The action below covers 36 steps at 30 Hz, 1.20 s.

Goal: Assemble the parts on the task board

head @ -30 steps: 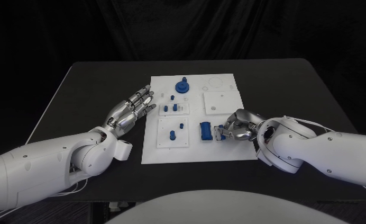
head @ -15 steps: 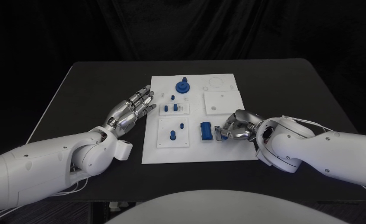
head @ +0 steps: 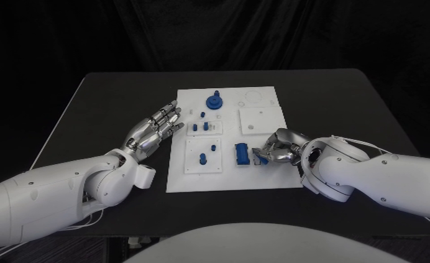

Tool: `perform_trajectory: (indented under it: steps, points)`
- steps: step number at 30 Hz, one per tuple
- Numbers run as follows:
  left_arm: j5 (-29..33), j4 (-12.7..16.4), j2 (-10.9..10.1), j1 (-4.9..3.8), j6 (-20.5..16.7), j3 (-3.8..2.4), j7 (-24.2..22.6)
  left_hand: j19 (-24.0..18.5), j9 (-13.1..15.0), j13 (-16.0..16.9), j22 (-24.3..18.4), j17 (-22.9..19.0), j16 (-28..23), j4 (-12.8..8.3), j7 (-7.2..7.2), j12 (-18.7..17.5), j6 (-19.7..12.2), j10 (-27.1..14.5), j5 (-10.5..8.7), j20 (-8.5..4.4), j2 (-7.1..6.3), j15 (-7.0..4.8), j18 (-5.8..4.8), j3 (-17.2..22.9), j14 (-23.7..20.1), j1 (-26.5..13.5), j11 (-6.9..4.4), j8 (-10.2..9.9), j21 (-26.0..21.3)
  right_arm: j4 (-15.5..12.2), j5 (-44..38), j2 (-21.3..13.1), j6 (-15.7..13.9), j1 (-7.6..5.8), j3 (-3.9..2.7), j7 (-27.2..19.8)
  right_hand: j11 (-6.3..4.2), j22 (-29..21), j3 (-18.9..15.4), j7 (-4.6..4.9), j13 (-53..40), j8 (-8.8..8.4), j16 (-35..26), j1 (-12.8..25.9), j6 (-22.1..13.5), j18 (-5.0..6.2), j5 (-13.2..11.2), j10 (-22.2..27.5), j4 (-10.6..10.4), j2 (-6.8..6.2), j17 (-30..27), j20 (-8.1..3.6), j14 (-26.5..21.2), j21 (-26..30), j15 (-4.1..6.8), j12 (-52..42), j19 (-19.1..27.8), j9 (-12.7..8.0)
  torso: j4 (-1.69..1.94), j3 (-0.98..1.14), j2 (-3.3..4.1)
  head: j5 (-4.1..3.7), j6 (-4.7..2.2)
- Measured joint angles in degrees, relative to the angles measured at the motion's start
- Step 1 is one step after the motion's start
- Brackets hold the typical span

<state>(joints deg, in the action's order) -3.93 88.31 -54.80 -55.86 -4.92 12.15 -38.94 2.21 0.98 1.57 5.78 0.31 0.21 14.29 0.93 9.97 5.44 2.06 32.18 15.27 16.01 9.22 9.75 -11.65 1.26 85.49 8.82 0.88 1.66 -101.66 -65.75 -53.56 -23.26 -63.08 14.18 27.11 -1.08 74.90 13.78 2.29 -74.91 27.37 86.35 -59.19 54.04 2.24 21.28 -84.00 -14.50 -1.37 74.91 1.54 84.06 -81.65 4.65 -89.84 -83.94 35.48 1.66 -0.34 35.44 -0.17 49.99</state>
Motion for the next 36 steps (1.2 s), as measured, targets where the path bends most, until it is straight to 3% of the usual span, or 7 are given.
perform_trajectory:
  steps: [6,11,25,28,31,36]
  points:
    - [0.00,-0.06,0.08,0.05,0.16,0.00,0.00,0.00,0.06,0.00,0.00,0.05,0.00,-0.31,0.20,0.21,0.20,-0.21,0.23,0.00,-0.01,0.00,0.00,0.31,0.00,0.45,0.21,0.00,0.00,0.09,-0.02,0.20,0.27,0.00,0.00,0.04,-0.57,0.00,-0.18,-0.51,0.00,3.31,0.00,-3.60,-0.77,0.00,1.32,0.06,2.18,-0.74,0.00,-0.22,-0.14,0.23,0.58,0.00,-0.22,3.13,0.00,0.01,0.00,0.03,0.00]
    - [0.00,-0.10,0.09,0.07,0.26,0.00,0.00,0.00,0.06,-0.01,-0.01,0.05,0.00,-0.55,0.41,0.21,0.42,-0.21,0.45,0.00,-0.01,0.00,0.00,0.55,0.00,0.45,0.21,0.00,0.00,0.15,-0.04,0.40,0.44,0.00,-0.02,0.02,-0.82,0.00,-0.13,-0.75,0.00,4.77,0.00,-5.38,-1.76,0.00,1.32,-0.10,3.33,-0.74,0.00,-0.43,-0.14,0.22,0.58,0.00,-0.02,4.62,0.00,0.01,-0.01,0.12,0.00]
    - [-0.01,-0.30,0.26,0.17,0.60,0.00,0.00,0.00,0.12,-0.01,0.09,0.04,0.00,-0.94,1.02,0.21,0.61,-0.21,0.68,0.41,-0.01,0.00,0.00,0.94,0.00,0.45,0.21,0.23,0.00,0.16,-0.07,0.60,0.26,0.00,-0.04,-0.65,-1.18,0.00,0.87,-0.73,0.01,6.44,0.00,-7.78,-2.35,0.00,2.39,-0.14,4.62,0.47,0.00,-0.63,-0.14,0.22,0.99,0.00,-0.22,6.07,0.00,0.01,-0.01,0.14,0.00]
    - [-0.01,-0.34,0.31,0.21,0.67,0.00,0.00,0.00,0.18,-0.01,0.11,0.04,0.00,-1.10,1.22,0.21,0.82,-0.21,0.68,0.41,0.22,0.00,-0.01,1.10,0.00,0.68,0.20,0.23,0.00,0.16,-0.07,0.60,-0.01,0.00,-0.01,-0.83,-1.18,0.00,0.57,-0.73,-0.04,7.54,0.00,-7.53,-2.35,0.00,2.18,-0.14,3.20,0.71,0.00,-0.83,-0.14,0.22,0.99,0.00,-0.02,6.86,0.00,0.01,-0.01,0.10,0.00]
    - [-0.01,-0.36,0.33,0.23,0.73,0.00,0.00,0.00,0.20,-0.01,0.11,0.04,0.00,-1.28,1.54,0.21,1.14,-0.21,0.68,0.41,0.05,0.00,-0.01,1.28,0.00,0.84,0.20,0.23,0.00,0.23,-0.07,0.65,-0.34,0.02,0.01,-0.88,-1.39,0.00,-0.50,-0.96,-0.04,8.89,0.00,-5.65,-2.14,0.00,-0.33,0.07,1.02,1.12,0.00,-0.83,-0.14,0.22,0.99,0.00,-0.02,7.89,-0.01,0.01,-0.01,0.10,0.00]
    - [-0.01,-0.37,0.34,0.28,0.88,0.00,0.00,0.00,0.33,-0.01,0.11,0.04,0.00,-1.68,2.08,0.20,1.67,-0.21,0.68,0.41,0.00,0.21,-0.01,1.68,0.21,0.90,0.20,0.45,0.00,0.62,-0.08,0.99,-0.69,0.02,0.01,-0.89,-1.39,0.00,-1.61,-1.18,-0.03,10.25,0.00,-4.13,-2.35,-0.01,-2.78,0.06,-0.71,1.22,0.00,-0.83,0.07,0.22,1.20,0.00,-0.02,9.07,-0.01,0.01,-0.01,0.09,0.00]
